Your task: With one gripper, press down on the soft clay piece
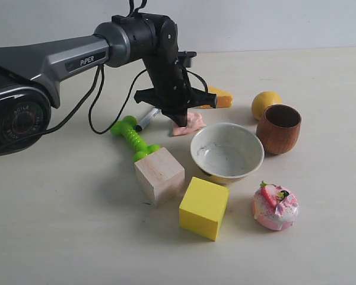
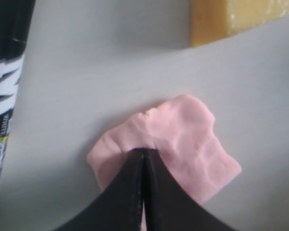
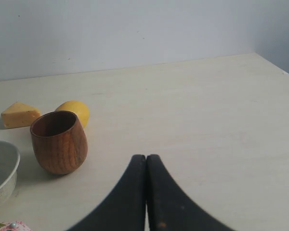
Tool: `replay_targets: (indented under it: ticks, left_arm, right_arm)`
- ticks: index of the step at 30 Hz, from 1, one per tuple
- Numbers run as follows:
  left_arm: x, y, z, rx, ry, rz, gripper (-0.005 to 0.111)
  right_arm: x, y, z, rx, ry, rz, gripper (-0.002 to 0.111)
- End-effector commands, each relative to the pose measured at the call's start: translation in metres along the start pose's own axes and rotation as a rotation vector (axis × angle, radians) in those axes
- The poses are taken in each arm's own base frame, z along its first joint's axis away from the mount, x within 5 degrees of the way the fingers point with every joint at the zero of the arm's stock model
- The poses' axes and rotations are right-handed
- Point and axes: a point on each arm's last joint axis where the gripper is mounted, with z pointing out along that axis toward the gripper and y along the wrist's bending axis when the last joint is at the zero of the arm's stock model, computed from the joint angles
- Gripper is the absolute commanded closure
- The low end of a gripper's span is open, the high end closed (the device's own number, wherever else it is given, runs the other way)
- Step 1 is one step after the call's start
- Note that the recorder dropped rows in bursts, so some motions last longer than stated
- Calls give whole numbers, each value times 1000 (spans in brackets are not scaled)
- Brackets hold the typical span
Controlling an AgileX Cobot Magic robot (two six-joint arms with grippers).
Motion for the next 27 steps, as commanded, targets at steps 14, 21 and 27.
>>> replay_targets:
  ticks: [14, 21, 27]
  left_arm:
    - [22, 11, 41, -57, 179, -10, 107]
    - [22, 12, 42, -58, 182, -10, 107]
    - [23, 12, 44, -60, 188, -11, 107]
  right_arm:
    - [1, 0, 0, -2, -8, -3, 108]
    - [1, 0, 0, -2, -8, -3, 108]
    - [1, 0, 0, -2, -8, -3, 108]
